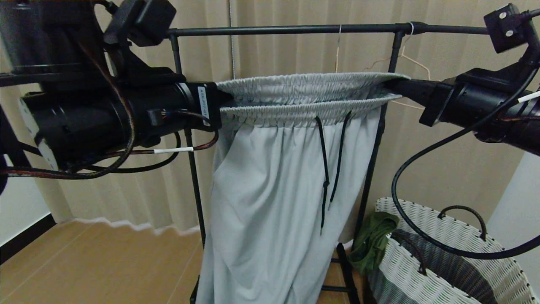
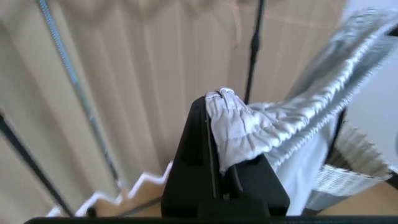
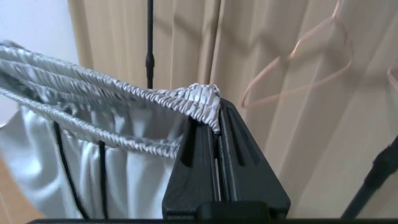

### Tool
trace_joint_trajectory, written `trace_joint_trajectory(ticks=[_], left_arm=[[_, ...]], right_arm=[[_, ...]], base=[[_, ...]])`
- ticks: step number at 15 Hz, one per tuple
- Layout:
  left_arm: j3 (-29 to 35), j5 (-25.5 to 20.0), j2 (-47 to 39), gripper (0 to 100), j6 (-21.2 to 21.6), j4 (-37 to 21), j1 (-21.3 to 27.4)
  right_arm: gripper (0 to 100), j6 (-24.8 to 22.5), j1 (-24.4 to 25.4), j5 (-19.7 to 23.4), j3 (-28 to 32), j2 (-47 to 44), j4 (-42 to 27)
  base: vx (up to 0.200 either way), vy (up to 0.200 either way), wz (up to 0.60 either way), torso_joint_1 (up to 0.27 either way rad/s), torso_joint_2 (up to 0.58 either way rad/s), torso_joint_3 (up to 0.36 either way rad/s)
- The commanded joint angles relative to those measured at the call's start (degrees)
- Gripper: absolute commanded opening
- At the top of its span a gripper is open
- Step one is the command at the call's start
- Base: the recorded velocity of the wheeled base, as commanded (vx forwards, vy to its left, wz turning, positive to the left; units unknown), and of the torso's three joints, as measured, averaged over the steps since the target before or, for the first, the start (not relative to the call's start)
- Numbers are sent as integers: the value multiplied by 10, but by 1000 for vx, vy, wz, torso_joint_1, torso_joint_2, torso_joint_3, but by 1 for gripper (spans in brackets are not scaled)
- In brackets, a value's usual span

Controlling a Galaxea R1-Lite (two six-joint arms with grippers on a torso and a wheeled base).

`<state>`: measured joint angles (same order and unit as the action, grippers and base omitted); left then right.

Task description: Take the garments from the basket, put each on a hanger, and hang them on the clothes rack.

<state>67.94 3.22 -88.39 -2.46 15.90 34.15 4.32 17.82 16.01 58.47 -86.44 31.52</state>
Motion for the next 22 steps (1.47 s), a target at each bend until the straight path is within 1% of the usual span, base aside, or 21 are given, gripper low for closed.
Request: trace_joint_trajectory(ticks=[1, 2, 3, 4, 6, 7, 8, 9, 10, 11, 12, 13, 14, 15, 17, 18, 19, 20, 22], left_arm=[[17, 26, -19, 0, 0, -30, 15], [37, 39, -20, 0, -1, -56, 22], [37, 39, -20, 0, -1, -56, 22], [83, 46, -28, 0, -1, -80, 29], [105, 46, -40, 0, -1, -80, 33], [112, 46, -55, 0, 0, -76, 44], [113, 46, -58, 0, 0, -75, 46], [119, 46, -73, 0, 0, -78, 51], [122, 46, -78, 0, 0, -79, 51], [142, 47, -101, 0, 0, -81, 49], [156, 47, -112, 0, 0, -82, 46], [188, 49, -130, 0, 0, -92, 40], [217, 50, -144, 0, 0, -109, 39], [239, 50, -158, 0, 0, -124, 38], [272, 50, -180, 0, -1, -142, 38], [277, 50, -185, 0, -1, -142, 38], [285, 50, -194, 0, -1, -142, 38], [287, 50, -194, 0, -1, -143, 38], [284, 50, -194, 0, -1, -144, 39]], right_arm=[[0, 0, 0, 1, -7, 3, 0], [0, 0, -5, 0, -10, 4, 1], [0, 0, -5, 0, -10, 4, 1], [0, 0, -17, -9, -20, 6, 1], [0, 0, -25, -20, -24, 7, 1], [0, -2, -33, -32, -35, 17, 0], [0, -2, -36, -32, -41, 22, -1], [0, -3, -40, -31, -63, 45, -6], [0, -3, -40, -30, -70, 55, -8], [0, -4, -40, -27, -88, 84, -14], [0, -5, -40, -27, -96, 98, -23], [0, -12, -40, -26, -106, 129, -61], [0, -14, -35, -23, -105, 152, -96], [0, -14, -29, -4, -106, 169, -115], [0, -14, 4, 54, -113, 208, -152], [0, -15, 14, 65, -115, 218, -168], [0, -15, 40, 72, -118, 233, -192], [0, -15, 60, 71, -118, 238, -198], [0, -18, 66, 69, -116, 236, -198]], base=[[0, 0, 0, 0, 0, 0], [0, 0, 0, 0, 0, 0], [0, 0, 0, 0, 0, 0], [0, 0, 0, 0, 0, 0], [0, 0, 0, 0, 0, 0], [0, 0, 0, 0, 0, 0], [0, 0, 0, 0, 0, 0], [0, 0, 0, 0, 0, 0], [0, 0, 0, 0, 0, 0], [0, 0, 0, 0, 0, 0], [0, 0, 0, 0, 0, 0], [0, 0, 0, 0, 0, 0], [0, 0, 0, 0, 0, 0], [0, 0, 0, 0, 0, 0], [0, 0, 0, 0, 0, 0], [0, 0, 0, 0, 0, 0], [0, 0, 0, 0, 0, 0], [0, 0, 0, 0, 0, 0], [0, 0, 0, 0, 0, 0]])
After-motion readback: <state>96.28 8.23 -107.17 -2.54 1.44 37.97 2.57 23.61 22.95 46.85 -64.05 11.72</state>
